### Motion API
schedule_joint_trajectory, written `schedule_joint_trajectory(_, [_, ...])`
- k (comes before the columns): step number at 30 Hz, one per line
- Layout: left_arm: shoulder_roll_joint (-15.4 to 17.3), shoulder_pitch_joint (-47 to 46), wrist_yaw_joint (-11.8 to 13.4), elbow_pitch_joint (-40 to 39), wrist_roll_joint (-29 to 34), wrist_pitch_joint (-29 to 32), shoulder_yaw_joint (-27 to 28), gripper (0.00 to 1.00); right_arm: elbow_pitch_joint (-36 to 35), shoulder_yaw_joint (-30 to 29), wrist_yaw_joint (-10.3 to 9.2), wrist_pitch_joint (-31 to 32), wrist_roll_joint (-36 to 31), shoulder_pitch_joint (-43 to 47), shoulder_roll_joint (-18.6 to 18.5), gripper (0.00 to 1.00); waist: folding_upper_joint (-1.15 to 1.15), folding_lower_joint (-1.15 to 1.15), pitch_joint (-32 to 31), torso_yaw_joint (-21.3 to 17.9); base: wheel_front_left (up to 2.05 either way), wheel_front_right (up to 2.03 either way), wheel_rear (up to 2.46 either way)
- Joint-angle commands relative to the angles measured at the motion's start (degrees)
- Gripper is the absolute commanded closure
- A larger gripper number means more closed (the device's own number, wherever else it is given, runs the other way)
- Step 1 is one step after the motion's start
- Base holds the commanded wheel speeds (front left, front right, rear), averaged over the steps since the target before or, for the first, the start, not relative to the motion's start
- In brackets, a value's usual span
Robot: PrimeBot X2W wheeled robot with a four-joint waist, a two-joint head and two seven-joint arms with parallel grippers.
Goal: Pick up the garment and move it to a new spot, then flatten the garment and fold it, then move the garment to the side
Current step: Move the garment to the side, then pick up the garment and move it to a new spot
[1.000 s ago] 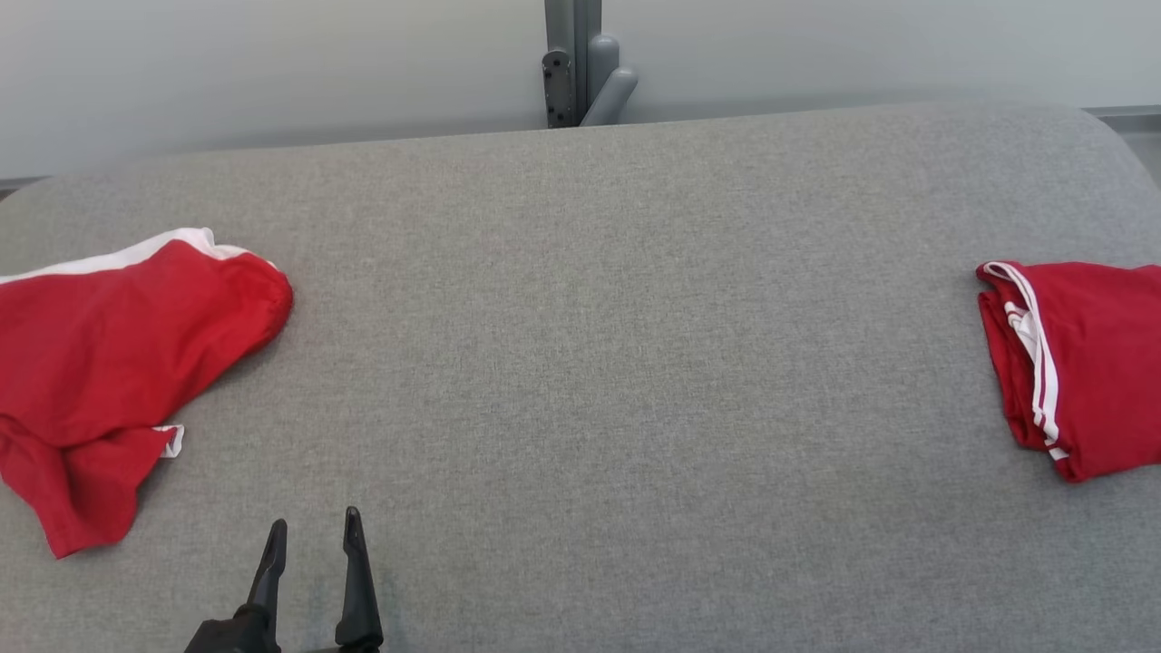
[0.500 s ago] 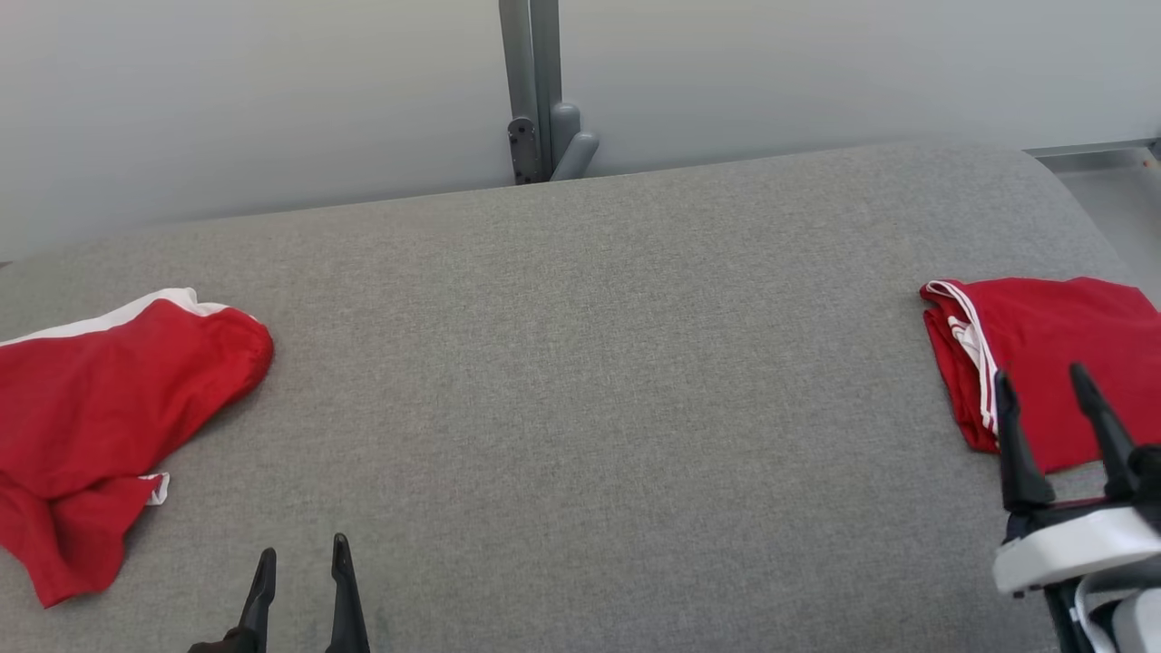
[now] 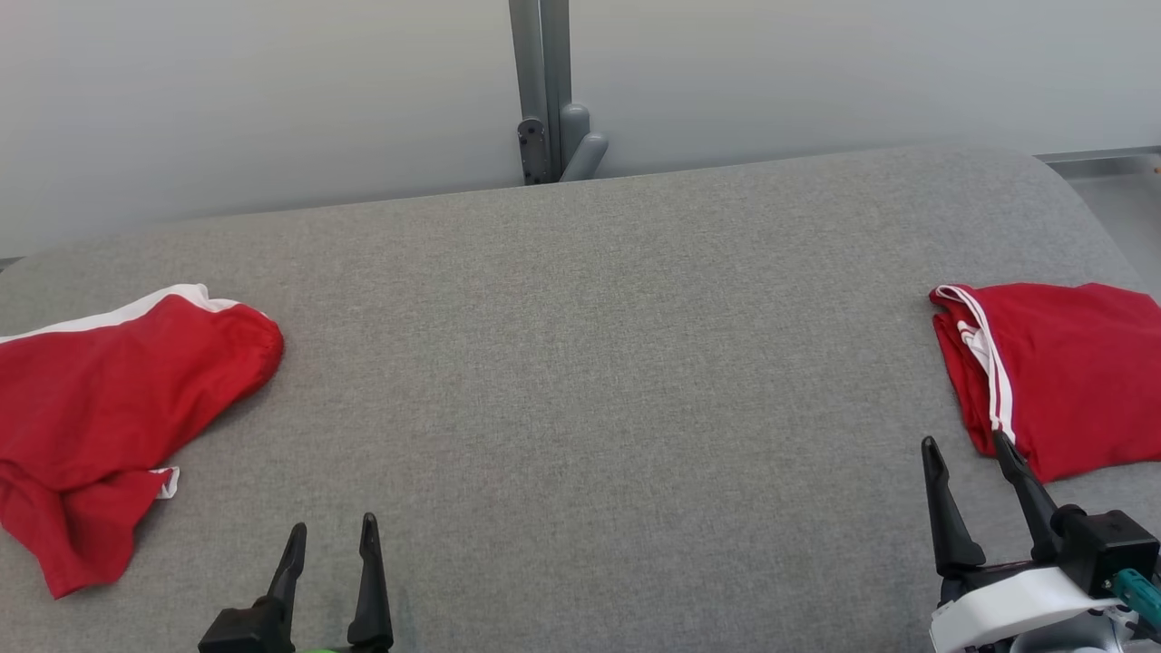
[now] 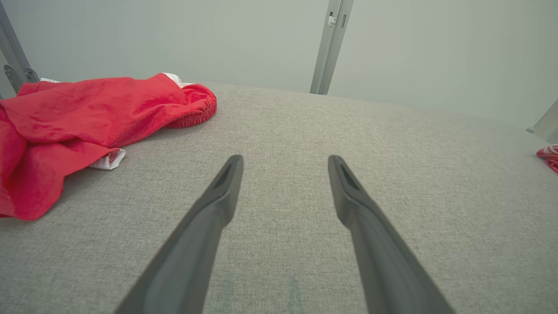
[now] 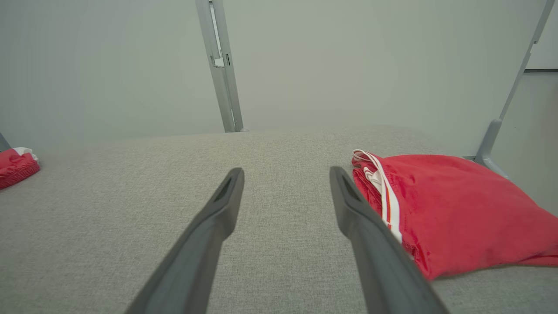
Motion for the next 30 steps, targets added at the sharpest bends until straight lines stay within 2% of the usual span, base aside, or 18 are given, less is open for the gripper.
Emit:
schedule_joint_trajectory(1, [0.15, -0.85, -0.26, 0.28, 0.08, 0.01, 0.13, 0.0, 0.4, 0.2, -0.06, -0.16, -0.36, 0.65, 0.28, 0.0, 0.0, 0.0, -0.07, 0.23, 0.0, 0.0, 0.0])
schedule_joint_trajectory(24, [0.14, -0.59, -0.03, 0.59, -1.02, 0.01, -0.07, 0.0, 2.1, 1.59, -0.06, -0.16, -0.43, 1.34, 0.24, 0.0, 0.0, 0.0, -0.3, 2.97, 0.0, 0.0, 0.0])
schedule_joint_trajectory(30, [0.15, -0.56, -0.21, 0.41, -0.57, 0.01, 0.3, 0.0, 2.23, 1.65, -0.06, -0.16, -0.12, 1.48, 0.11, 0.0, 0.0, 0.0, -0.4, 4.98, 0.0, 0.0, 0.0])
